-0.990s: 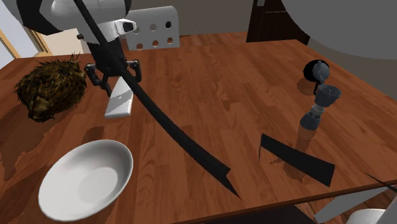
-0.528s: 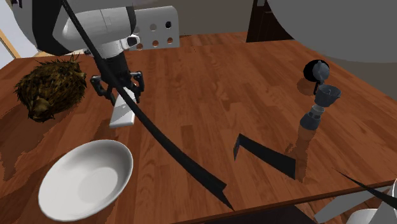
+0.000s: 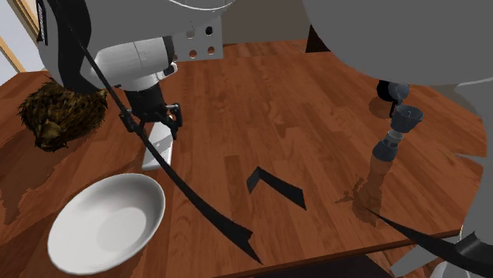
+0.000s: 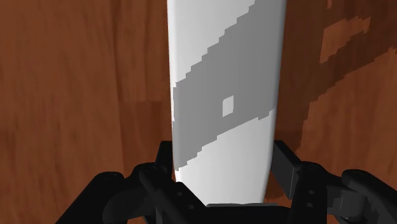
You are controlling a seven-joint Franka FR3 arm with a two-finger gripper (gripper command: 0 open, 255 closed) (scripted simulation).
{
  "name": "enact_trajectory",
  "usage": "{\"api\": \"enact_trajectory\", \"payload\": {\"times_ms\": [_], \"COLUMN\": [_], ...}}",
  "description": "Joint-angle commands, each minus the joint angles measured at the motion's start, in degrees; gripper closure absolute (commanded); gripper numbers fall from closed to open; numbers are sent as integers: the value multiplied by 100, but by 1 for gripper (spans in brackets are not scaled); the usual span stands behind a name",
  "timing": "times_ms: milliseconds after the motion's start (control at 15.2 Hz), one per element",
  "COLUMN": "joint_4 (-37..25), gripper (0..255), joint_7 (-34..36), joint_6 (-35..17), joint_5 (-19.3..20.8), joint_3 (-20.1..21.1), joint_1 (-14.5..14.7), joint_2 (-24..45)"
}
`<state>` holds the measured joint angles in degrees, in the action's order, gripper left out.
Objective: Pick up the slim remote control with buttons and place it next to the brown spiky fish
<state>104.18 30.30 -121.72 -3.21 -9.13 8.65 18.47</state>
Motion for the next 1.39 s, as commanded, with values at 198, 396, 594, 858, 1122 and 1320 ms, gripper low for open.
{"api": "enact_trajectory", "payload": {"times_ms": [198,396,594,858,1122,1320], "joint_4": [140,140,140,141,-22,-195], "gripper": [255,255,255,0,0,0], "joint_7": [-23,-23,-23,-23,1,20], "joint_6": [-286,-285,-285,-285,44,346], "joint_5": [-32,-32,-32,-32,5,34], "joint_3": [11,12,12,11,-3,-13], "joint_1": [-10,-10,-10,-10,0,6], "joint_2": [142,143,143,141,-27,-158]}}
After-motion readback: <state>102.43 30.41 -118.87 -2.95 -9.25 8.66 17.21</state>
